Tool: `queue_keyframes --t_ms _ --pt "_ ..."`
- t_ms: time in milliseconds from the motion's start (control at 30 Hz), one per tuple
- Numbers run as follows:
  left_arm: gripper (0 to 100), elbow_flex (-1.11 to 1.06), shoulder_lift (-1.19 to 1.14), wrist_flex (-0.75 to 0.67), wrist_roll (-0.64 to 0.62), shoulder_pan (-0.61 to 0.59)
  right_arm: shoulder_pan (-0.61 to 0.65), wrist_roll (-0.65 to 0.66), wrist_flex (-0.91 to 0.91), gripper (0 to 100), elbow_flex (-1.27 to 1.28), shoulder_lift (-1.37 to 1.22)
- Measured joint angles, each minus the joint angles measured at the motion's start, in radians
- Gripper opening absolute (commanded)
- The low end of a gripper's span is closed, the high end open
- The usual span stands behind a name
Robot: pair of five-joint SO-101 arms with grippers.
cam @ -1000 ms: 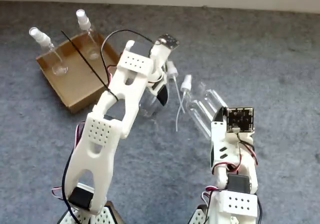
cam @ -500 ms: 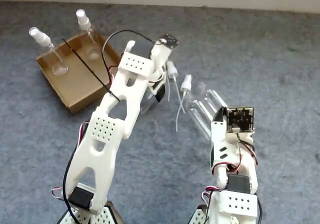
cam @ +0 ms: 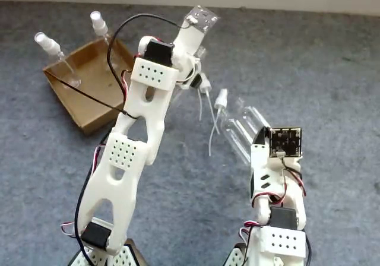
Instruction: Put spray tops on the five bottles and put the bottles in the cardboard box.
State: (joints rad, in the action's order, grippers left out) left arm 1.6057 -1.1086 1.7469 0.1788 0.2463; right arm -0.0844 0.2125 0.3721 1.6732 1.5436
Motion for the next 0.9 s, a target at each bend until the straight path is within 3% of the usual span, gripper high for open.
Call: queue_keyframes --t_ms 233,433,767,900 --pt "14 -0.051 0.146 0.002 0.0 0.0 0.002 0.0 0.0 0.5 0.0 0.0" --pt "14 -0.229 0.359 0.002 0.0 0.0 0.014 0.0 0.0 0.6 0.0 0.0" --pt "14 -0.775 0.862 0.002 0.0 0.015 0.014 0.0 0.017 0.7 0.0 0.0" --pt "14 -1.043 1.086 0.002 0.0 0.052 0.014 0.0 0.133 0.7 -0.002 0.0"
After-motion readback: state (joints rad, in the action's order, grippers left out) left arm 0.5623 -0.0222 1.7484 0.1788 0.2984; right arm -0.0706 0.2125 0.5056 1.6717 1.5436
